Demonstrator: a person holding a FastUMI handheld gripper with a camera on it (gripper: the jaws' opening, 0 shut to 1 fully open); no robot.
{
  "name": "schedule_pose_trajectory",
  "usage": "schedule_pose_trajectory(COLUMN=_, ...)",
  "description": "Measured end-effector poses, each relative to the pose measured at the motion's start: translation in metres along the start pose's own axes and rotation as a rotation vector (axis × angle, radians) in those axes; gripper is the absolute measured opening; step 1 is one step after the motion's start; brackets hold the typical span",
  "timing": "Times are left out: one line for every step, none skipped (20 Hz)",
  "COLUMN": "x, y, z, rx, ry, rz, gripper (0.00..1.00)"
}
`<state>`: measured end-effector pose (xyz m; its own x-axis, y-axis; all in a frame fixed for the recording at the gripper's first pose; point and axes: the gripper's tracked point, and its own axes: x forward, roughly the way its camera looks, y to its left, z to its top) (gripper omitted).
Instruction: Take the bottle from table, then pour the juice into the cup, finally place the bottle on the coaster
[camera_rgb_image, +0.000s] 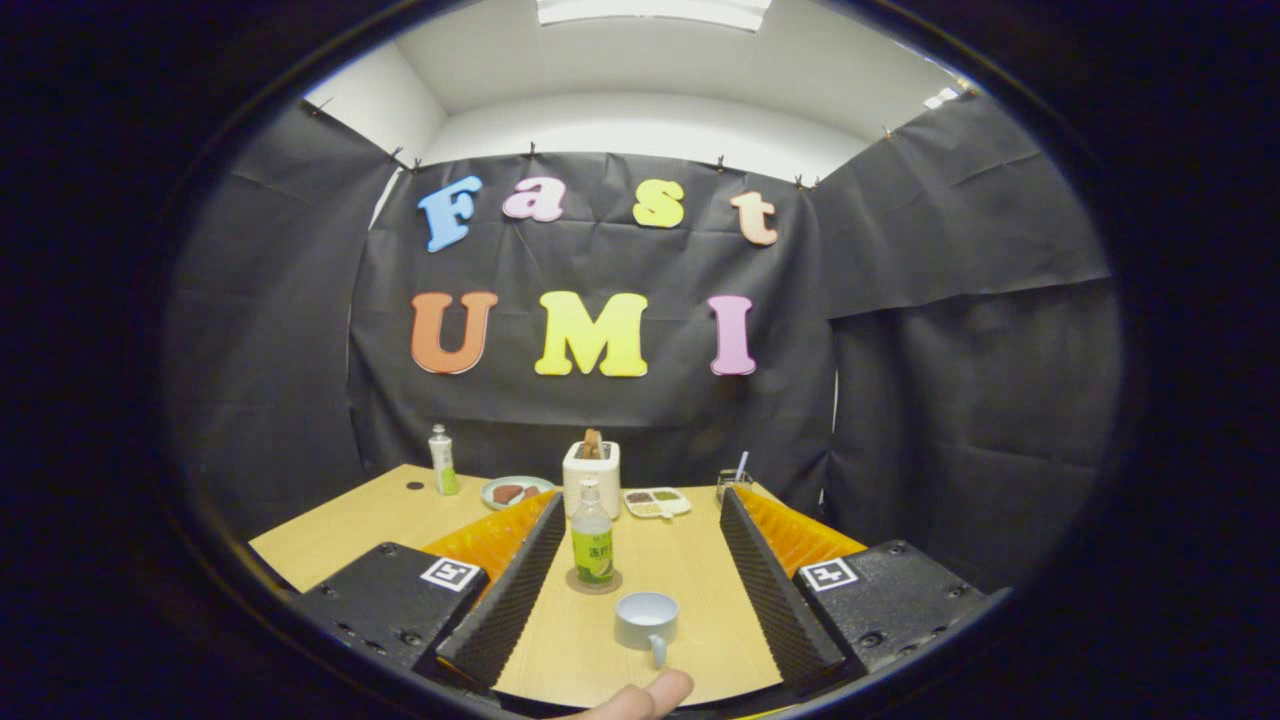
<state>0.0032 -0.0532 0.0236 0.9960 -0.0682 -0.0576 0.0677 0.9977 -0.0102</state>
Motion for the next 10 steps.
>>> schedule_pose_trajectory(x=-0.003, y=0.000, z=-0.005, rx=-0.006, ry=0.007, rz=0.004, gripper=1.00)
schedule_pose_trajectory(x=-0.006, y=-0.002, z=-0.009, rx=-0.017, ry=0.014, rz=0.000, gripper=1.00)
schedule_pose_trajectory(x=-0.007, y=-0.002, z=-0.014, rx=-0.025, ry=0.023, rz=-0.001, gripper=1.00)
schedule_pose_trajectory(x=-0.008, y=-0.001, z=-0.017, rx=-0.026, ry=0.031, rz=0.006, gripper=1.00)
schedule_pose_trajectory(x=-0.010, y=0.002, z=-0.020, rx=-0.019, ry=0.031, rz=0.018, gripper=1.00)
schedule_pose_trajectory(x=-0.013, y=0.005, z=-0.019, rx=-0.005, ry=0.023, rz=0.035, gripper=1.00)
schedule_pose_trajectory(x=-0.014, y=0.006, z=-0.019, rx=0.010, ry=0.013, rz=0.043, gripper=1.00)
schedule_pose_trajectory(x=-0.015, y=0.004, z=-0.019, rx=0.013, ry=0.008, rz=0.044, gripper=1.00)
schedule_pose_trajectory(x=-0.016, y=0.001, z=-0.019, rx=0.010, ry=0.000, rz=0.037, gripper=1.00)
schedule_pose_trajectory(x=-0.018, y=-0.001, z=-0.016, rx=0.008, ry=-0.014, rz=0.034, gripper=1.00)
